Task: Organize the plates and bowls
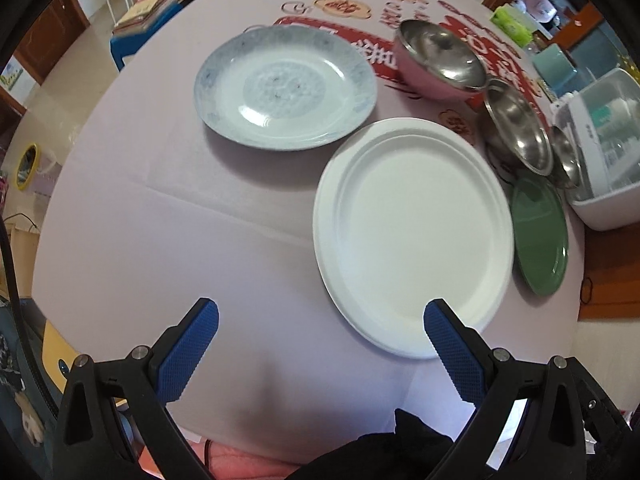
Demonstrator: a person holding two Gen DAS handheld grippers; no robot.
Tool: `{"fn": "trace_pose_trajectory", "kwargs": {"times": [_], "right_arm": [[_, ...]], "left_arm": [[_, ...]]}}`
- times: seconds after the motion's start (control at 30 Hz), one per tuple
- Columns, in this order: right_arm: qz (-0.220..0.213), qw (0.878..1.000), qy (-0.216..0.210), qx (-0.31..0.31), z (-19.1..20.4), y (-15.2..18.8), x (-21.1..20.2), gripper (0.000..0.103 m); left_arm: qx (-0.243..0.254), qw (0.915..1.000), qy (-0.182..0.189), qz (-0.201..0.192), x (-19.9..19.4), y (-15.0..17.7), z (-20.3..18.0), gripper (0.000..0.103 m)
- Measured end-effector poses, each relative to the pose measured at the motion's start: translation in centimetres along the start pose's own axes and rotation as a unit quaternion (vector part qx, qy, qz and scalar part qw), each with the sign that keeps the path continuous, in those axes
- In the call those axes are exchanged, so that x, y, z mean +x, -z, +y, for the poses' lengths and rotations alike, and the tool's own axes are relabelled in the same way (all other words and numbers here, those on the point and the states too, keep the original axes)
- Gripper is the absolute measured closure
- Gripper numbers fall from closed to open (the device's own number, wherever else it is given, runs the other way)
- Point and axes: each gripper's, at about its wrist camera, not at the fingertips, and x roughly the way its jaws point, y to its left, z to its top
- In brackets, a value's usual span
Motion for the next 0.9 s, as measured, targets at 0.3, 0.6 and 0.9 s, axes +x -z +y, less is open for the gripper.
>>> {"fn": "trace_pose_trajectory", "kwargs": {"times": [0.3, 0.6, 0.9], "right_arm": [[0.049, 0.998, 0.012, 0.046, -1.6, -2.8, 4.0, 0.007], [0.083, 0.994, 0.028, 0.064, -3.0, -5.1, 7.1, 0.021], [0.106, 0.991, 0.019, 0.082, -4.4, -5.9, 9.2, 0.044]], "left_arm": [[-0.017, 0.9994, 0.011, 0.029, 4.7, -3.4, 0.8, 0.001], [-0.004, 0.9995, 0.016, 0.028, 7.5, -5.6, 0.0, 0.005], [0.029, 0.9989, 0.009, 0.036, 9.6, -6.8, -2.3, 0.019]]}}
